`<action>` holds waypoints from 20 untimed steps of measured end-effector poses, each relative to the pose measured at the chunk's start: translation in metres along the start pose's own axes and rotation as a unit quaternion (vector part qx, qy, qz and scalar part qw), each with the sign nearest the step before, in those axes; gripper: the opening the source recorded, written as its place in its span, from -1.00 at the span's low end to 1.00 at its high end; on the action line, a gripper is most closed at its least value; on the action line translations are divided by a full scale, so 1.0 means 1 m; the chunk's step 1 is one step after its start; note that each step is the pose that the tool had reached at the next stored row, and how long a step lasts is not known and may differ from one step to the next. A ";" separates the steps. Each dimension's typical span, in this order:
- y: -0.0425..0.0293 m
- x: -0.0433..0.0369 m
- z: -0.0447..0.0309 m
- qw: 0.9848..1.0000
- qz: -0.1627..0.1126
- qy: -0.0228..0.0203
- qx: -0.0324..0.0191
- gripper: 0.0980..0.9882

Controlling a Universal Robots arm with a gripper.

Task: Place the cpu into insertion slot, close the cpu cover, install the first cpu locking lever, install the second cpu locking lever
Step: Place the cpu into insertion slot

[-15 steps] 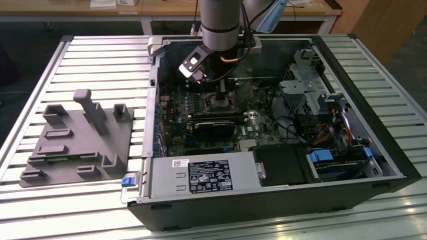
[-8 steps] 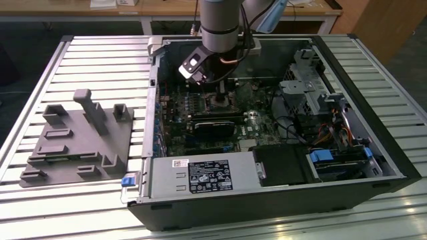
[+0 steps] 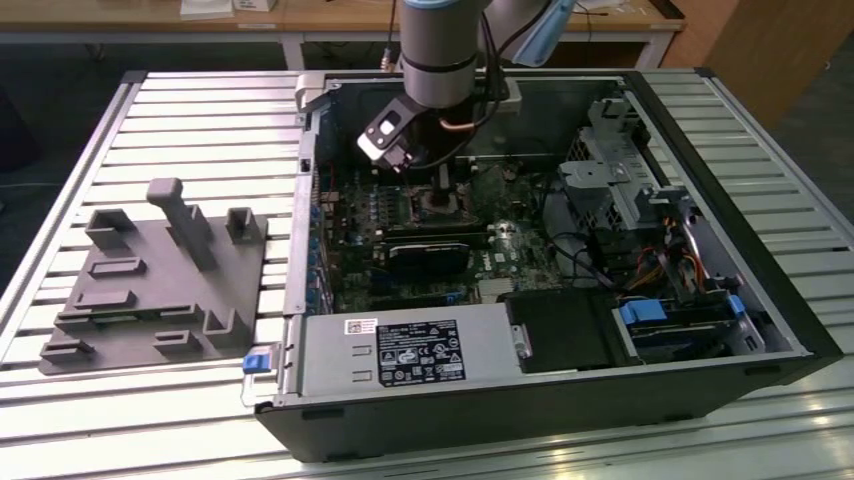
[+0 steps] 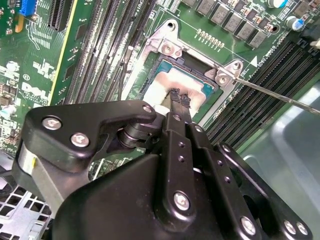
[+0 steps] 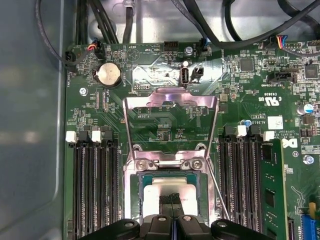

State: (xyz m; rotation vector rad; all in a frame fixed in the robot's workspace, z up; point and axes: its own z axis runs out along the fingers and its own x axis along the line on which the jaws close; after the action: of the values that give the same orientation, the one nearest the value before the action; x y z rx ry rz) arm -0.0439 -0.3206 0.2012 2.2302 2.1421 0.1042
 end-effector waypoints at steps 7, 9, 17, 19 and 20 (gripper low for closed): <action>-0.0002 -0.0001 0.0019 1.000 0.000 0.000 0.000 -0.98; -0.0003 -0.0001 0.0025 1.000 0.000 0.000 0.000 -0.98; 0.0000 0.0001 0.0018 1.000 0.000 0.001 0.000 -0.98; 0.0001 0.0001 -0.0009 1.000 0.000 0.000 0.000 -0.98; 0.0002 0.0000 -0.0025 1.000 0.000 0.000 0.000 -0.98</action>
State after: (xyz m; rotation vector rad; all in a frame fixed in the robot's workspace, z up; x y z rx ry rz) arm -0.0439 -0.3206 0.2037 2.2302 2.1420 0.1044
